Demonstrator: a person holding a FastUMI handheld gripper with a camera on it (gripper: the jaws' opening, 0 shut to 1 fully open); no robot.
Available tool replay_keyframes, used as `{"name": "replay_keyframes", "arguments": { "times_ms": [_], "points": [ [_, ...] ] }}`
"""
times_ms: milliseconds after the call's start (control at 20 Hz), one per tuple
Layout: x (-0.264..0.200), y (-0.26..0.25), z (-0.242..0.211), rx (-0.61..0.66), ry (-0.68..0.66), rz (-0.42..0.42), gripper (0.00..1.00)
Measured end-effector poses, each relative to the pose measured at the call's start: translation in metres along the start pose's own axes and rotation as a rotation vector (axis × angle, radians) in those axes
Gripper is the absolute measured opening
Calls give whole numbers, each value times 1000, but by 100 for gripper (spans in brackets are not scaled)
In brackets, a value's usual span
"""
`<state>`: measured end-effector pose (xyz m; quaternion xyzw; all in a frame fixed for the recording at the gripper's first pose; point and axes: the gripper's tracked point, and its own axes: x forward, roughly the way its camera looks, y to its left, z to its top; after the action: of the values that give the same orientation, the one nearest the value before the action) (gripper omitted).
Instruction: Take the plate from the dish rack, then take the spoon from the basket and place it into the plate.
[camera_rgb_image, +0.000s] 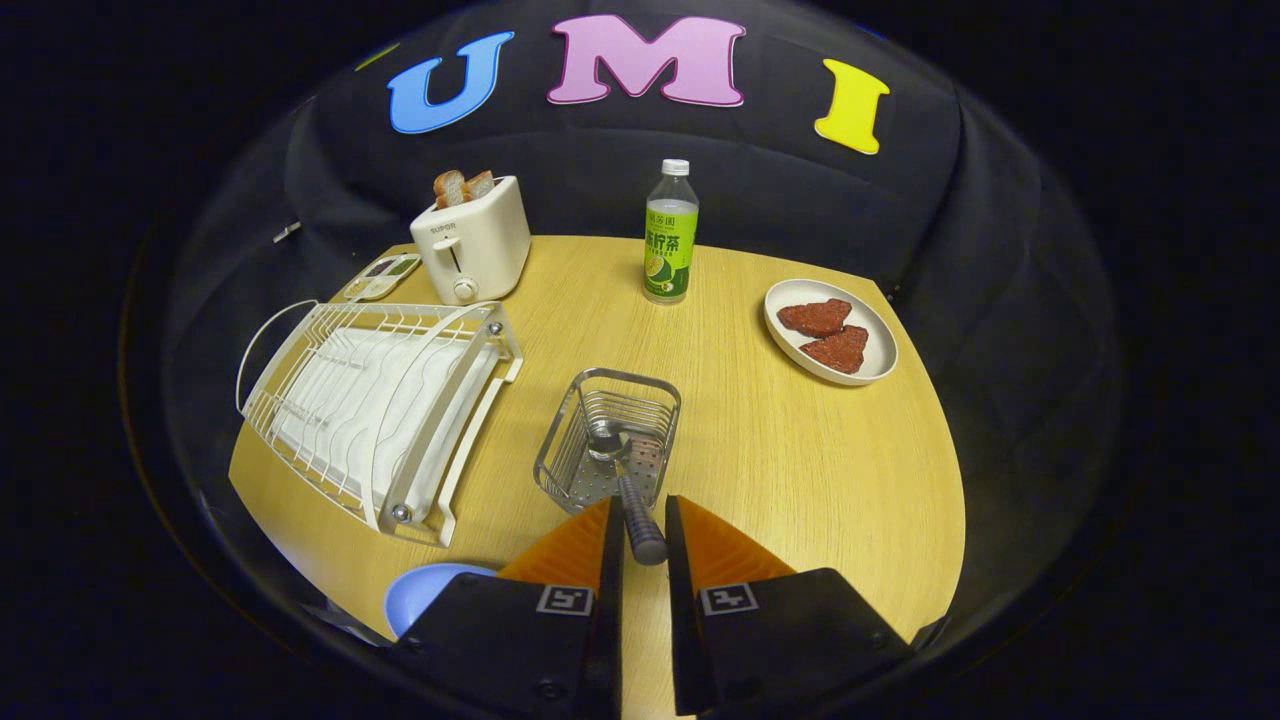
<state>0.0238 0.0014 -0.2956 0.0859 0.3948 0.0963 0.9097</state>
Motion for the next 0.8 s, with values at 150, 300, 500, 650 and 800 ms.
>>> {"name": "replay_keyframes", "arguments": {
  "times_ms": [150, 300, 500, 650, 800],
  "points": [
    [-4, 5, 1, -44, -9, 6, 14],
    [-9, 0, 4, -61, -33, -25, 10],
    [-26, -3, 12, -55, -69, -23, 10],
    [-47, -7, 22, -36, -102, -25, 10],
    [-75, -3, 26, 9, -136, 0, 10]
  ]
}}
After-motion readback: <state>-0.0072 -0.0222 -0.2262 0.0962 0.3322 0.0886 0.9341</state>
